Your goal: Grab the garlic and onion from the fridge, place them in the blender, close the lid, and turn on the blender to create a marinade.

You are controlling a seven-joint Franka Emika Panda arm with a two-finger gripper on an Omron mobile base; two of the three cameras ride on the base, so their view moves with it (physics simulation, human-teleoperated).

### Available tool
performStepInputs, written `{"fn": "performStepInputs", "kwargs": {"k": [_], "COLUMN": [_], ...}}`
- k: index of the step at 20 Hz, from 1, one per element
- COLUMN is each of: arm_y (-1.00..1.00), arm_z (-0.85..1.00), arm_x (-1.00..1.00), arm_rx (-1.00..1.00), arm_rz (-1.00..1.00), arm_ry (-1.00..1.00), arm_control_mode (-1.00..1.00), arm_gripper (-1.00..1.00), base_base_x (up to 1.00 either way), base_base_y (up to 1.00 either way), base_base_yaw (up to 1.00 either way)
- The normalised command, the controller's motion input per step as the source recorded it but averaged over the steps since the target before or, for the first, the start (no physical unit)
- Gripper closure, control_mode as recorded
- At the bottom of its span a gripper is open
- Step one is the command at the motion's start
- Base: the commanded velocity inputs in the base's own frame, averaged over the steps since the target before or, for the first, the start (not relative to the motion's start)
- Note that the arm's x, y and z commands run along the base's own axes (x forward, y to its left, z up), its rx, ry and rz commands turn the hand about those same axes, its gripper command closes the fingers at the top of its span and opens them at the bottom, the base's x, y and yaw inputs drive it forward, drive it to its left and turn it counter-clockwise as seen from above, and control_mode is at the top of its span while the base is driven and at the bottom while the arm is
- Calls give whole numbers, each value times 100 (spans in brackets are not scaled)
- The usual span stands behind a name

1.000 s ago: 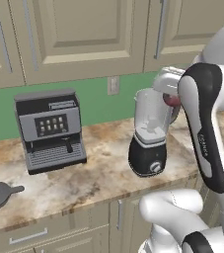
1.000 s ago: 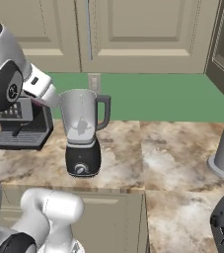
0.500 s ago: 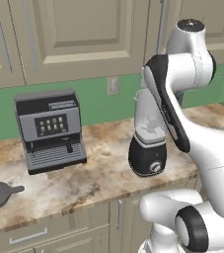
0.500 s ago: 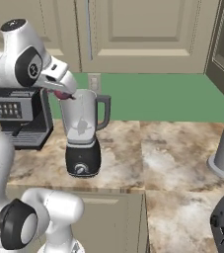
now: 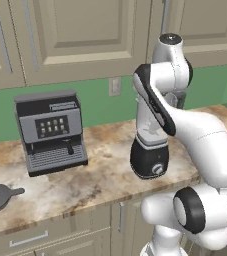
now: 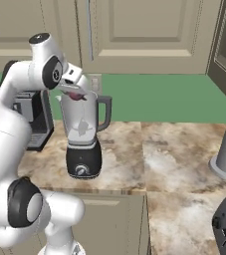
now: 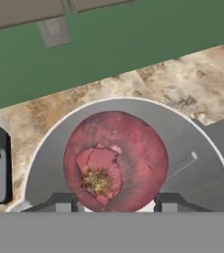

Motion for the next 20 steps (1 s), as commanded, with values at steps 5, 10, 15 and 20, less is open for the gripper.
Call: {"fn": "performStepInputs", "kwargs": {"k": [5, 10, 15, 20], "arm_y": [-11, -5, 0, 0], "arm_z": [-33, -34, -18, 0], "arm_x": [44, 19, 1, 3], "arm_rx": [5, 2, 0, 0], "arm_rz": [8, 8, 3, 0], "arm_ry": [19, 14, 2, 0], "arm_control_mode": [-100, -100, -100, -100], "arm_gripper": [100, 100, -100, -100], "base_base_x": [0, 0, 0, 0], "base_base_y": [0, 0, 0, 0], "base_base_yaw": [0, 0, 0, 0]}}
